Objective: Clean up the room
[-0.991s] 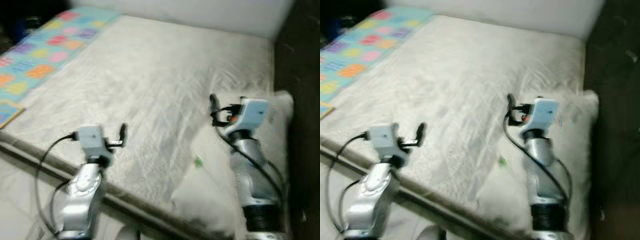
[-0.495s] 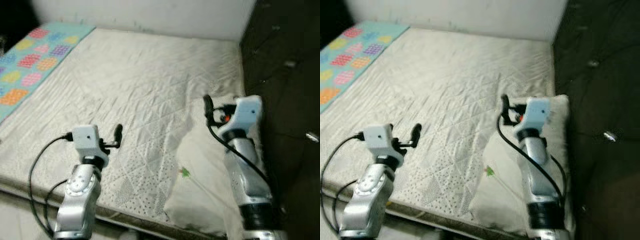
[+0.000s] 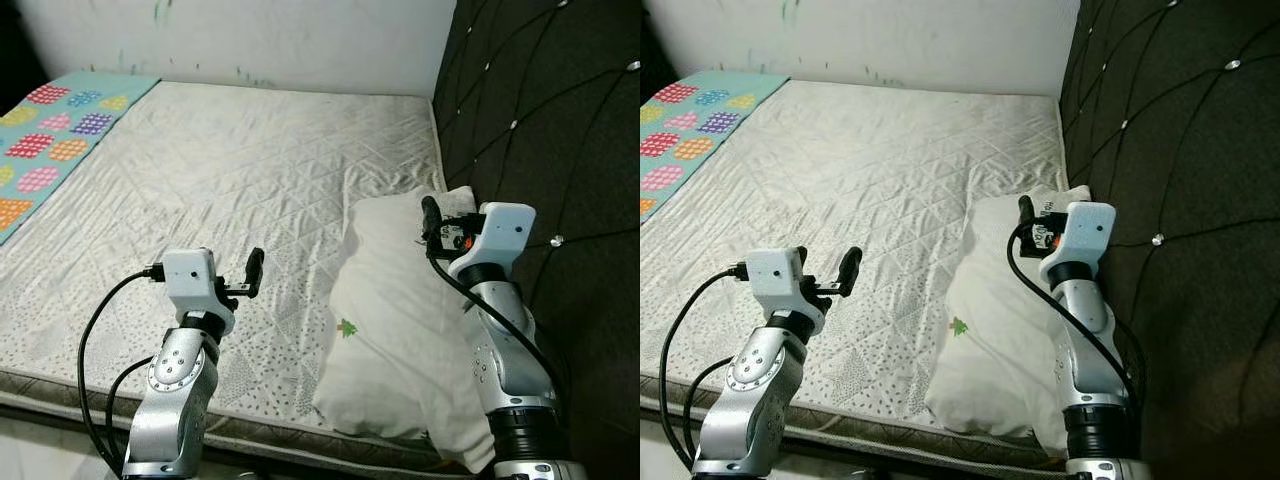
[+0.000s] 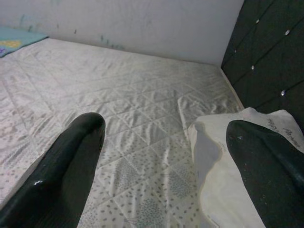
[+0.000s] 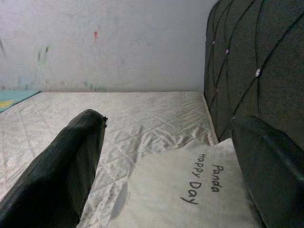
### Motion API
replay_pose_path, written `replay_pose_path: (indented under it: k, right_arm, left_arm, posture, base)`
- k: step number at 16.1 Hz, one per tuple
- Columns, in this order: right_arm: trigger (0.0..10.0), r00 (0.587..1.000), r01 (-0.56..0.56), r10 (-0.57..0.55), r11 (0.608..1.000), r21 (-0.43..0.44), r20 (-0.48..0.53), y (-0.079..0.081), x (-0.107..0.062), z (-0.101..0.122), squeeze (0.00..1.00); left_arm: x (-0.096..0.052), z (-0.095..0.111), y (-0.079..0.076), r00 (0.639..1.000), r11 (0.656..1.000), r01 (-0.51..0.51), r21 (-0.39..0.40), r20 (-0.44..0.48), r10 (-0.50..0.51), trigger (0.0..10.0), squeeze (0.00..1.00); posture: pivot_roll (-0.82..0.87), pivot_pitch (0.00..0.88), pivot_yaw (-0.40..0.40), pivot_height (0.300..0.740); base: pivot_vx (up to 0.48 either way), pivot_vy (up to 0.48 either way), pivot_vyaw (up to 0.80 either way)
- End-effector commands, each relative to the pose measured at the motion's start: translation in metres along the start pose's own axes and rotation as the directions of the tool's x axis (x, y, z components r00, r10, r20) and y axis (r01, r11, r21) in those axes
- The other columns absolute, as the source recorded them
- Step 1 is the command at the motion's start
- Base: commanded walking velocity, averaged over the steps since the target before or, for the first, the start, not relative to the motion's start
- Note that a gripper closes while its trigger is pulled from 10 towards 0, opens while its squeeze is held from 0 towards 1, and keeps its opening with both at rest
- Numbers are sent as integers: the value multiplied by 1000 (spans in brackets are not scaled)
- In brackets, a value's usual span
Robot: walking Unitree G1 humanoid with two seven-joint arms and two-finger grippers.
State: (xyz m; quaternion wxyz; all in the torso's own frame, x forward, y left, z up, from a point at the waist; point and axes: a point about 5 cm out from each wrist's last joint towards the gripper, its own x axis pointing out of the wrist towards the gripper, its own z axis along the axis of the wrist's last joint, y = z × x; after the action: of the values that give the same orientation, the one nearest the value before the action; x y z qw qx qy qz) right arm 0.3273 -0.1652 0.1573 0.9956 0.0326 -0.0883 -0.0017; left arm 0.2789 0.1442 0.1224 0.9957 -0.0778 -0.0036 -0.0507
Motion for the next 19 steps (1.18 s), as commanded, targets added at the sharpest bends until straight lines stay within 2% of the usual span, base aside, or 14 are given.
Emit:
replay_pose_path:
  k: [1, 4, 5, 7, 11, 15, 19]
  right_arm:
    - [10000, 1000, -20, 20, 1000, 6, 19, 3, 1, 4, 0]
    - [10000, 1000, -13, 13, 1000, 5, 26, 1, 5, 7, 0]
    - [10000, 1000, -11, 11, 1000, 13, 11, 0, 5, 5, 0]
    - [10000, 1000, 1, -1, 1000, 21, -21, 0, 3, 0, 0]
    - [10000, 997, 40, -41, 999, -30, -59, -5, 1, -7, 0]
    - [10000, 997, 21, -22, 1000, -6, -71, -1, 1, -8, 0]
    - [10000, 997, -29, 36, 994, 103, -71, 6, 0, -7, 0]
  left_arm:
    - [-2, -1, 1, 1000, 1000, -7, 5, -8, 7, 10000, 0]
    - [-1, -1, 0, 1000, 1000, -1, 0, -10, 1, 10000, 0]
    - [-1, -2, 2, 1000, 1000, -19, 13, -11, 19, 10000, 0]
    - [-1, -3, 1, 1000, 1000, -10, -9, -15, 10, 10000, 0]
    - [1, -1, -2, 1000, 1000, 10, -10, -9, -10, 10000, 0]
    - [0, -1, -1, 1000, 1000, 5, -15, -8, -5, 10000, 0]
    - [-1, 0, 0, 1000, 1000, 0, -19, -8, 0, 10000, 0]
  posture:
    - [42, 63, 21, 740]
    - [38, 66, 22, 740]
    - [36, 68, 21, 740]
    - [28, 71, 22, 740]
    - [26, 80, 24, 740]
    - [30, 85, 23, 740]
    - [32, 89, 21, 740]
  base:
    - [0, 0, 0]
    - [0, 0, 0]
    - [0, 0, 0]
    - [0, 0, 0]
    - [0, 0, 0]
    - [0, 0, 0]
    - [0, 206, 0]
